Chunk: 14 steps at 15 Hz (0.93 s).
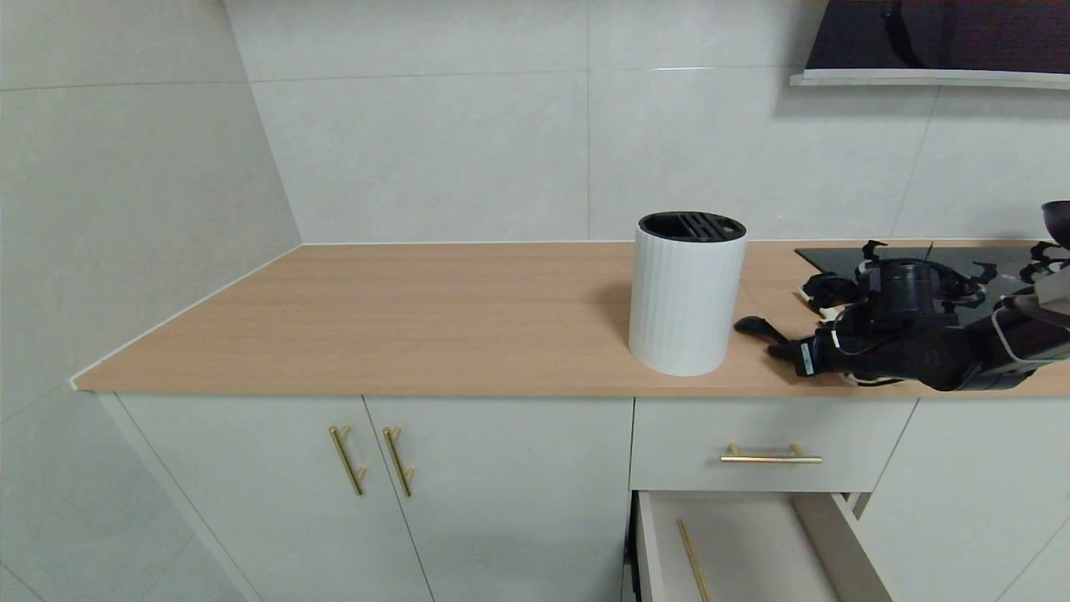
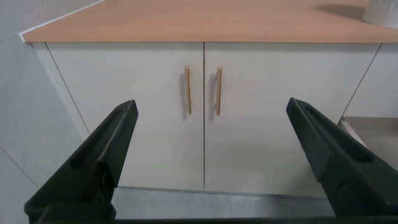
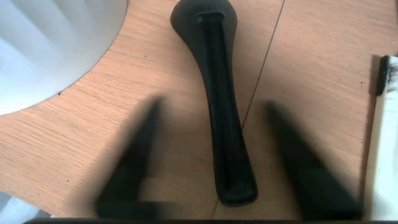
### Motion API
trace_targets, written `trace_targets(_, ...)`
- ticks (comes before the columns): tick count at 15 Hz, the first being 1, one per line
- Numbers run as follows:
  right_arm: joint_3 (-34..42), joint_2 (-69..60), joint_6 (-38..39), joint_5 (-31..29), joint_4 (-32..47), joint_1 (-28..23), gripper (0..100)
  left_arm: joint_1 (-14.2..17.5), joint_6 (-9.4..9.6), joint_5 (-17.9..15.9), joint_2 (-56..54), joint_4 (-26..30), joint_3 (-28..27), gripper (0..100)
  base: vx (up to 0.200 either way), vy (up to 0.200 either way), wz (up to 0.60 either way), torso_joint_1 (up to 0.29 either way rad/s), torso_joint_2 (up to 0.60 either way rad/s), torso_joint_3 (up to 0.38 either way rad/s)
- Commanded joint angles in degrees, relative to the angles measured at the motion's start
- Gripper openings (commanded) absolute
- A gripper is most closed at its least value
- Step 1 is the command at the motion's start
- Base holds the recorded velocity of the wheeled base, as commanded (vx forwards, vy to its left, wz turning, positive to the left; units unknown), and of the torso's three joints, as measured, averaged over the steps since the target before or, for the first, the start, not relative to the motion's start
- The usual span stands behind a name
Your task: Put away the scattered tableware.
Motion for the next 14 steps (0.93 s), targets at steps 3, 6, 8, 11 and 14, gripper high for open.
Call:
trace_targets(3, -1.2, -0.7, 0.4, -1.6, 1.2, 0.3, 0, 0.0, 0.0, 0.0, 0.0, 0.0, 0.0, 100, 0.0, 0.0, 0.0, 0.0, 0.0, 0.0)
trace_targets(6, -2.9, -4.7, 2.8, -12.2, 8.6, 2.1, 0, 0.0, 0.0, 0.0, 0.0, 0.0, 0.0, 100, 0.0, 0.0, 0.0, 0.0, 0.0, 0.0)
trace_targets(8, -3.3, -10.1, 11.3, -17.1, 17.3, 6.3, 0, 0.0, 0.0, 0.0, 0.0, 0.0, 0.0, 100, 0.0, 0.0, 0.0, 0.0, 0.0, 0.0)
trace_targets(11, -2.6, -17.9, 24.4, -22.0, 28.7, 12.6, 0, 0.0, 0.0, 0.0, 0.0, 0.0, 0.0, 100, 0.0, 0.0, 0.0, 0.0, 0.0, 0.0)
trace_targets(14, 2.2, -22.6, 34.4, -25.5, 33.9, 15.6, 0, 0.0, 0.0, 0.0, 0.0, 0.0, 0.0, 100, 0.0, 0.0, 0.0, 0.0, 0.0, 0.0)
